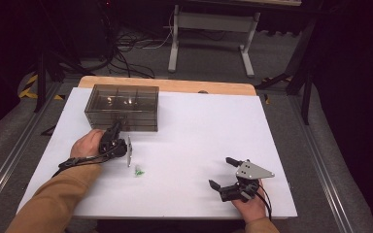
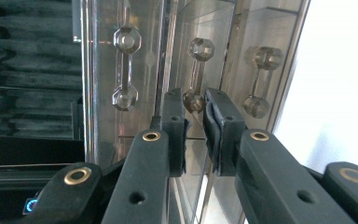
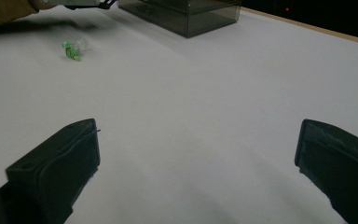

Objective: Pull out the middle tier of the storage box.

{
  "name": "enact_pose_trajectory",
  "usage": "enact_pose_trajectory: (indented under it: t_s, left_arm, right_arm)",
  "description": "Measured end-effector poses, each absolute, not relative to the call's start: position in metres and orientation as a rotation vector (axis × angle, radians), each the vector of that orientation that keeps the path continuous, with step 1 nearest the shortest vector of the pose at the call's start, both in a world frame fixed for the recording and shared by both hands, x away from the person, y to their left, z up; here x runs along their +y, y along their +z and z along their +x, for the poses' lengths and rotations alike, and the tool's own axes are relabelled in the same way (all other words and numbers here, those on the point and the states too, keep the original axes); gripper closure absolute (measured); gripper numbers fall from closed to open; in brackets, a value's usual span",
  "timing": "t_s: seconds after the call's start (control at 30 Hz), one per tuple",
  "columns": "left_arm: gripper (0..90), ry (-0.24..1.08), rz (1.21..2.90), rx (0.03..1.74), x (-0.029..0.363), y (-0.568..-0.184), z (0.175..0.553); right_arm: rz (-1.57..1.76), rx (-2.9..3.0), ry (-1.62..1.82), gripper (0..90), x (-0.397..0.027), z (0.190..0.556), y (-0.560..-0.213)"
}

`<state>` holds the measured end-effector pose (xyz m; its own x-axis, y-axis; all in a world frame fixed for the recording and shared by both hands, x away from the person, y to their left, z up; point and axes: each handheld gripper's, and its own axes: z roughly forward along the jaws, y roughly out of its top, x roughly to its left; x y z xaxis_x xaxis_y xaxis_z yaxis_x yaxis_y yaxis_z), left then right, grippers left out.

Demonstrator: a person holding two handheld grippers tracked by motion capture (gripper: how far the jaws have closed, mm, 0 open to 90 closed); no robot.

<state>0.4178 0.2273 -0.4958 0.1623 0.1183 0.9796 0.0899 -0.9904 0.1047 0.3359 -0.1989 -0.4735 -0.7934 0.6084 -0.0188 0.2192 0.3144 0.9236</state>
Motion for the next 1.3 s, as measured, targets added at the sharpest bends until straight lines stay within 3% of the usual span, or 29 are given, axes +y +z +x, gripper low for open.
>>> enact_pose_trajectory:
  t_s: [1.3]
  left_arm:
    - [80.9, 1.985, 2.404, 0.197, 0.228, -0.488, 0.399]
  right_arm:
    - [0.739, 2.234, 1.479, 0.3, -0.199, 0.337, -0.473]
